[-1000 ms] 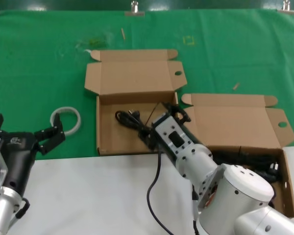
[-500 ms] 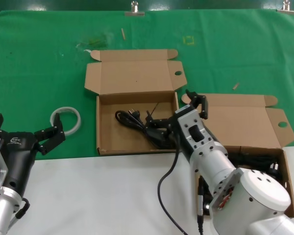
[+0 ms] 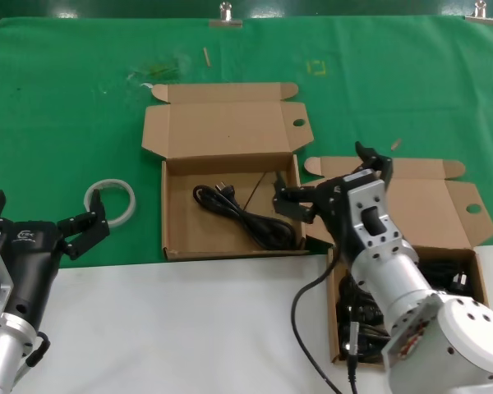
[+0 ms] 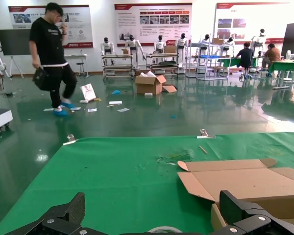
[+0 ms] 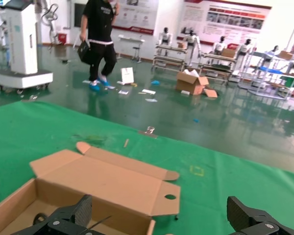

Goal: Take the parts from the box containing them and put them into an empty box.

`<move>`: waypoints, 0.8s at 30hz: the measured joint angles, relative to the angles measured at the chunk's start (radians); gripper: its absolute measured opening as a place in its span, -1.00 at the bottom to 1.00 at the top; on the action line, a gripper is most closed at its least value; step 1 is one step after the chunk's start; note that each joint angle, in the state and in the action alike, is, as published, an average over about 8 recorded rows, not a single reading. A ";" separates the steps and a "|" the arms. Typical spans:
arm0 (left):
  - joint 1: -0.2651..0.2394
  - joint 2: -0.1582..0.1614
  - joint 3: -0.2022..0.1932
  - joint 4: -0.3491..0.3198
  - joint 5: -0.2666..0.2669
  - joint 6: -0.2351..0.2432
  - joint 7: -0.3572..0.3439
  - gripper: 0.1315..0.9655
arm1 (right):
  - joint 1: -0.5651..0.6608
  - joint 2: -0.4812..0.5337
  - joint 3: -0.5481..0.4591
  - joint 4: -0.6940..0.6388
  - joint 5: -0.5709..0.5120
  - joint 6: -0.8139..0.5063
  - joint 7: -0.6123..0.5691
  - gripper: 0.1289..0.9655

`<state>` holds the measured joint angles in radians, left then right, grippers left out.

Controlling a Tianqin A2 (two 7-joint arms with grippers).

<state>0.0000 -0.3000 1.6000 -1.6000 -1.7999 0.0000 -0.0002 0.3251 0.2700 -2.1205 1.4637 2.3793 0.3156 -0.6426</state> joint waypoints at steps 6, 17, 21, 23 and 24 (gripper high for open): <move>0.000 0.000 0.000 0.000 0.000 0.000 0.000 1.00 | -0.043 0.000 0.069 0.018 -0.076 -0.042 0.085 0.99; 0.000 0.000 0.000 0.000 0.000 0.000 0.000 1.00 | -0.121 0.000 0.194 0.051 -0.216 -0.117 0.239 1.00; 0.000 0.000 0.000 0.000 0.000 0.000 0.000 1.00 | -0.150 0.000 0.240 0.063 -0.267 -0.145 0.296 1.00; 0.000 0.000 0.000 0.000 0.000 0.000 0.000 1.00 | -0.164 0.000 0.263 0.069 -0.292 -0.159 0.324 1.00; 0.000 0.000 0.000 0.000 0.000 0.000 0.000 1.00 | -0.171 0.000 0.274 0.072 -0.305 -0.166 0.338 1.00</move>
<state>0.0000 -0.3000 1.6000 -1.6000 -1.7999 0.0000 0.0000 0.1539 0.2697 -1.8464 1.5354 2.0743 0.1495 -0.3044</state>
